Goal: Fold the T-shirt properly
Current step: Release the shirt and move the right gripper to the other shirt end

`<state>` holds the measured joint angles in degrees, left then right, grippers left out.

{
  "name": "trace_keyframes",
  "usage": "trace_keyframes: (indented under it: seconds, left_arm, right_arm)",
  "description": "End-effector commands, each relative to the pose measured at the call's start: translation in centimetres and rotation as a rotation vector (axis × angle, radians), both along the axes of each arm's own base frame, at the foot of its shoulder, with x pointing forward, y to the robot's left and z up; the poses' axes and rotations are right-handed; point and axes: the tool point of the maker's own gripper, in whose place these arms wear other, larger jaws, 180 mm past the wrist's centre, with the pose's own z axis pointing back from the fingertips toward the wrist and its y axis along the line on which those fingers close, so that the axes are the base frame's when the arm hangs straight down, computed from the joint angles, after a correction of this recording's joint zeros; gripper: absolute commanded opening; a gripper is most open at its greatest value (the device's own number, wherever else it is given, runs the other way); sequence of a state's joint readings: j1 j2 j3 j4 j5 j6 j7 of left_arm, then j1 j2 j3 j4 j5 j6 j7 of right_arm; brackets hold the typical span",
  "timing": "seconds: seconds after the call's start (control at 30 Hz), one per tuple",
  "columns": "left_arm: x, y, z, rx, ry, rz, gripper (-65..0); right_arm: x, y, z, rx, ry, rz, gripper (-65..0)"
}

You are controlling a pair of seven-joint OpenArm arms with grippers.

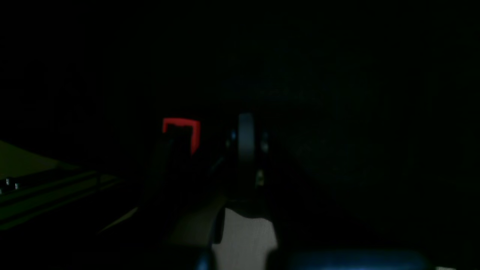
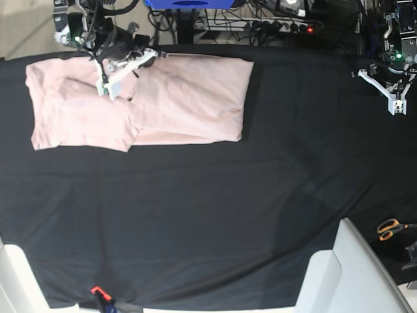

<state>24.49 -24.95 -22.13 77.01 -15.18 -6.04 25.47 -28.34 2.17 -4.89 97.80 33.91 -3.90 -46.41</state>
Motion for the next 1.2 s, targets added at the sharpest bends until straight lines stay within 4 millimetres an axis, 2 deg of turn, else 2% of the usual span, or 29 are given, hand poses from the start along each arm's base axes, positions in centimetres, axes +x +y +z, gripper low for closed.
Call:
trace_keyframes:
  seconds: [0.0, 0.23, 0.5, 0.57, 0.73, 0.9, 0.97, 1.03, 1.1, 1.17]
  left_arm:
    - [0.6, 0.8, 1.0, 0.028, -0.024, -0.011, -65.0]
    - [0.6, 0.7, 0.9, 0.026, -0.024, -0.011, -65.0]
    - [0.7, 0.7, 1.0, 0.026, -0.025, -0.011, -65.0]
    - [0.7, 0.7, 1.0, 0.026, -0.025, -0.011, -65.0]
    - [0.7, 0.7, 1.0, 0.026, -0.025, -0.011, -65.0]
    - [0.7, 0.6, 0.8, 0.023, -0.024, -0.01, -65.0]
    - [0.7, 0.5, 0.9, 0.023, -0.026, -0.011, -65.0]
    - [0.8, 0.4, 0.9, 0.021, -0.027, -0.015, -65.0]
    - [1.1, -0.4, 0.8, 0.009, -0.032, -0.032, -65.0]
    - [1.7, -2.1, 0.5, -0.006, -0.031, -0.078, -65.0]
  right_arm:
    - [0.8, 0.1, 0.9, 0.008, -0.037, -0.003, -65.0]
    - [1.1, -0.8, 0.9, -0.024, -0.016, -0.062, -65.0]
    - [0.8, -0.3, 0.9, -0.004, 0.003, -0.05, -64.5]
    - [0.5, -0.1, 0.9, 0.002, 0.022, -0.044, -60.8]
    - [1.1, -0.7, 1.0, -0.014, 0.009, -0.05, -45.3]
    - [2.7, -1.7, 4.0, -0.089, -0.162, -0.064, -44.9]
    - [3.4, -0.9, 5.8, -0.09, -0.251, -0.042, -44.9]
    - [4.0, -0.5, 6.6, -0.093, -0.314, 0.007, -44.9]
    - [4.9, -1.9, 6.7, -0.132, -0.358, 0.018, -44.9]
    - [6.0, -5.0, 6.8, -0.197, -0.383, -0.006, -44.9]
